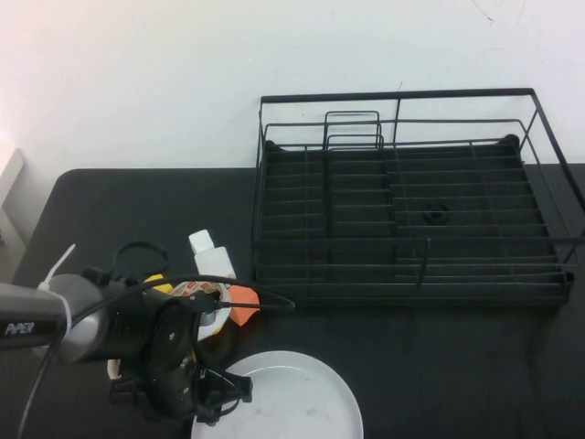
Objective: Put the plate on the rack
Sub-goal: Pick up the plate from the table
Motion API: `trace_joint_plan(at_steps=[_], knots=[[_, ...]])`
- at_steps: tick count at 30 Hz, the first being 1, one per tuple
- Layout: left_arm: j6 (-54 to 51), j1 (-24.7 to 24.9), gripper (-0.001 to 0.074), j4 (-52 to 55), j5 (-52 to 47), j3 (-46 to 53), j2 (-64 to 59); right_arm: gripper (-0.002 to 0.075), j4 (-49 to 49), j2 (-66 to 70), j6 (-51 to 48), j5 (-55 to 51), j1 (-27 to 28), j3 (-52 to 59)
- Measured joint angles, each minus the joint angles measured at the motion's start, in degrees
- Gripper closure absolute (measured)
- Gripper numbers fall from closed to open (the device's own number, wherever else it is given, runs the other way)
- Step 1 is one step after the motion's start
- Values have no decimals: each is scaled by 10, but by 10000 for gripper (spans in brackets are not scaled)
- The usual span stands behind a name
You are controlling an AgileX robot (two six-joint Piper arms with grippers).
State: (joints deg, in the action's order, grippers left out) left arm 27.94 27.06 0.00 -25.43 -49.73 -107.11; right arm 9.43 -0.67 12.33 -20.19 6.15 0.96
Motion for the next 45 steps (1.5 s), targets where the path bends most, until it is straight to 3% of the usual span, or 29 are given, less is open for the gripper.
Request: trace_joint_plan(at_steps=[10,12,15,20,39,45], knots=[[0,0,455,0,29,0,-2,728,0,0,0,0,0,0],[-5,0,504,0,38,0,-3,728,0,0,0,0,0,0],[-32,0,647,0,46,0,-3,728,0,0,0,0,0,0],[-80,0,698,-33,45,0,-3,728,0,0,0,0,0,0],[-558,-1,734,-517,14,3,-17,728,0,0,0,0,0,0],[-674,0,734,-622,12,4,-17,728,0,0,0,0,0,0]])
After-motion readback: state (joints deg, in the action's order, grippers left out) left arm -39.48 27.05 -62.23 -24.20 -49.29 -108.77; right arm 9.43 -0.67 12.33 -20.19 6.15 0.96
